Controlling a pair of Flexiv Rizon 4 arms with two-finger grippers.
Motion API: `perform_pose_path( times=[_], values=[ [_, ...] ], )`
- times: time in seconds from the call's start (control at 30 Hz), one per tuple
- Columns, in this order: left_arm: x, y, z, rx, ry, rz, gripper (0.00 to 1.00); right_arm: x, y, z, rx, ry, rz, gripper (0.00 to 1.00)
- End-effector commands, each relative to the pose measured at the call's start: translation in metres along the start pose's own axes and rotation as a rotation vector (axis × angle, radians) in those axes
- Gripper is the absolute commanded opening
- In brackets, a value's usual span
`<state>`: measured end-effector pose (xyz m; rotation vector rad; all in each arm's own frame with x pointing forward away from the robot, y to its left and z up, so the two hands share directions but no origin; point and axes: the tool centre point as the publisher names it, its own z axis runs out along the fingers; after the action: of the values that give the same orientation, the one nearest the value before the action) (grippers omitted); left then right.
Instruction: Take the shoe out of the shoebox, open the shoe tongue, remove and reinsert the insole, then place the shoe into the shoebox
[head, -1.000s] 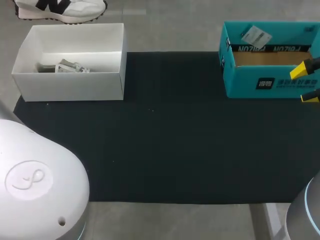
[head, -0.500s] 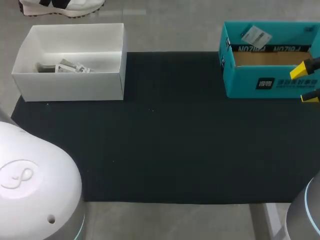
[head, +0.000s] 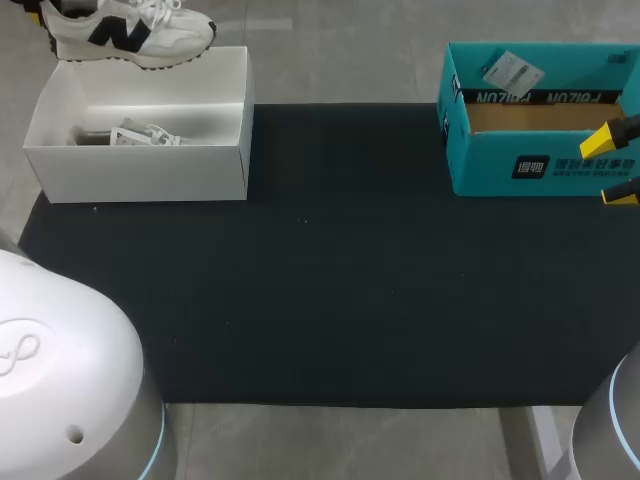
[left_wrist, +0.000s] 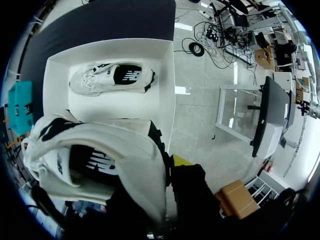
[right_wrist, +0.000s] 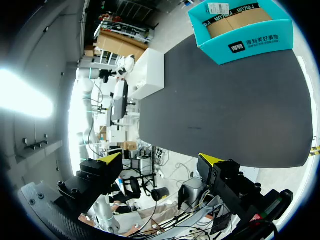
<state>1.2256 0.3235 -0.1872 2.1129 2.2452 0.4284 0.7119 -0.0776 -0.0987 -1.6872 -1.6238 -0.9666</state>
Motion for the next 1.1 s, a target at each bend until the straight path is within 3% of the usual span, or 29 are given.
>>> perform_pose_path(
  times=[0.03,0.47,1.1],
  values=[
    [-0.002,-0.003,0.022,-0.016,0.004,-0.007,0.0,0.0,0.0,0.001,-0.001,-0.002,0.001,1.0],
    [-0.011,-0.014,0.077,0.008,0.024,0.01,0.0,0.0,0.0,0.001,-0.001,-0.002,0.001,1.0],
    [-0.023,-0.02,0.141,0.08,0.011,0.003,0.0,0.0,0.0,0.001,-0.001,-0.002,0.001,1.0]
  ],
)
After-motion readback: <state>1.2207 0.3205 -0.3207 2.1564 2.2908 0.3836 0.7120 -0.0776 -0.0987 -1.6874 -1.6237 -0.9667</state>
